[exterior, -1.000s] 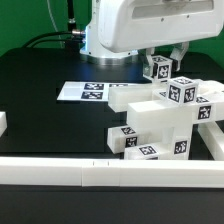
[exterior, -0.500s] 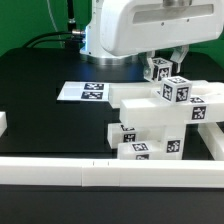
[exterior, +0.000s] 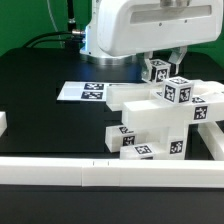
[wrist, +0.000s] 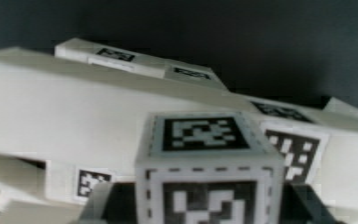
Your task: Assemble chair
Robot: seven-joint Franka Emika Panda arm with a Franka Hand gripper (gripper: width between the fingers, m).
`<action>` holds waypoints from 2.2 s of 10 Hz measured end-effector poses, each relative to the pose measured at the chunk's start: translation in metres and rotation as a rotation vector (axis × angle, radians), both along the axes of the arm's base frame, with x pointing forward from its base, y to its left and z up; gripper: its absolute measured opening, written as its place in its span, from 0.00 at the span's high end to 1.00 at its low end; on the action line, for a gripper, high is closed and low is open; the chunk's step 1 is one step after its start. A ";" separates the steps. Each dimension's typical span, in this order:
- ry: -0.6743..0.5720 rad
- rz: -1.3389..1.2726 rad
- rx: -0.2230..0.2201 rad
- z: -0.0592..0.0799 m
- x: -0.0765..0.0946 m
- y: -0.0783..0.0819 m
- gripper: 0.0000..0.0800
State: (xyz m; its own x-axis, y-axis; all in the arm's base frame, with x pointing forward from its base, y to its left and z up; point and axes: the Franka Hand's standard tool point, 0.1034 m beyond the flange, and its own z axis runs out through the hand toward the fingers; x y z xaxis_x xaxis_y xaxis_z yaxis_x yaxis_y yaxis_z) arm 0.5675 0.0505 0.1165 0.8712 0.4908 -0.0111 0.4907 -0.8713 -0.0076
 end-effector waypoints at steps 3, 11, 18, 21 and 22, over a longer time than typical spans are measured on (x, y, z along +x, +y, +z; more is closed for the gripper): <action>-0.006 0.001 0.000 0.000 0.001 -0.001 0.64; -0.006 -0.128 -0.001 0.000 0.001 0.000 0.64; 0.000 -0.787 0.045 -0.001 0.001 -0.005 0.64; 0.006 -0.962 0.056 -0.001 0.002 -0.005 0.64; 0.007 -0.992 0.056 -0.001 0.002 -0.004 0.64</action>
Offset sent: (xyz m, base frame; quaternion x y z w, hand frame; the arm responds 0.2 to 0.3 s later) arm 0.0000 0.0000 0.0000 0.0000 0.0000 0.0000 1.0000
